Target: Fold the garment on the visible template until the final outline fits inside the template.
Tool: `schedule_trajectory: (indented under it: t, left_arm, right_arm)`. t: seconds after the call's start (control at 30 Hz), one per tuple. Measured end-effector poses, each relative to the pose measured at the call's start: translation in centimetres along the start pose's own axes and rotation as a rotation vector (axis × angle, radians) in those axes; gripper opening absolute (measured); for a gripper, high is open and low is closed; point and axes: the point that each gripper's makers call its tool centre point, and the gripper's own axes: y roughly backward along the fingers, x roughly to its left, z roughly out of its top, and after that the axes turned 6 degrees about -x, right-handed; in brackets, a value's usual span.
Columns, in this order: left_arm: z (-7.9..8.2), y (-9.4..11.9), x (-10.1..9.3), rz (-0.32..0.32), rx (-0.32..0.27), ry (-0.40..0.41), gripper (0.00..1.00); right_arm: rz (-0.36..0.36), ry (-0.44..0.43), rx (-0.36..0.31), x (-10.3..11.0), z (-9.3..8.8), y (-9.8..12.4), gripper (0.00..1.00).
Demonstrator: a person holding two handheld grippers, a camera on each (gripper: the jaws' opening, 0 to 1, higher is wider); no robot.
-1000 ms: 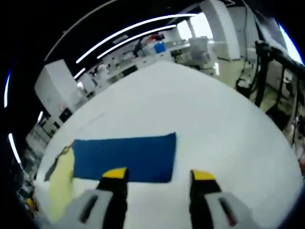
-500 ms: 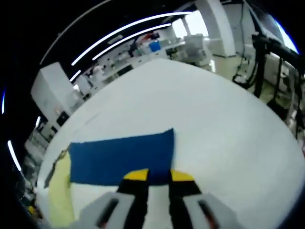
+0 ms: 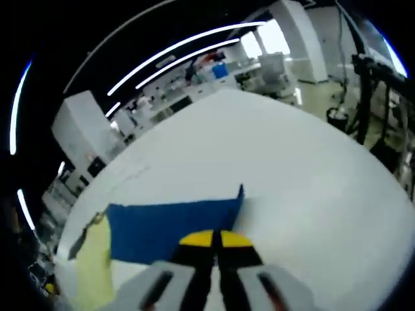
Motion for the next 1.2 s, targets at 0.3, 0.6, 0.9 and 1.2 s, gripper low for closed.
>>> schedule_trajectory:
  t: [0.3,0.6,0.9,1.2]
  left_arm:
    - [-0.3,-0.1,-0.3,-0.017,0.021,-0.052,0.7]
    - [-0.6,-0.1,-1.2,-0.045,0.054,-0.111,0.69]
    - [-0.4,0.1,-0.6,-0.019,0.056,-0.128,0.67]
    - [-0.4,0.1,-0.2,-0.011,0.051,-0.123,0.67]
  right_arm:
    - [0.207,0.013,0.016,9.0,-0.1,-2.1,0.0]
    - [0.396,0.06,0.052,19.7,-1.1,-4.3,0.0]
    - [0.541,0.101,0.118,28.5,-3.4,-5.2,0.0]
    - [0.629,0.143,0.176,34.4,-5.8,-5.7,0.0]
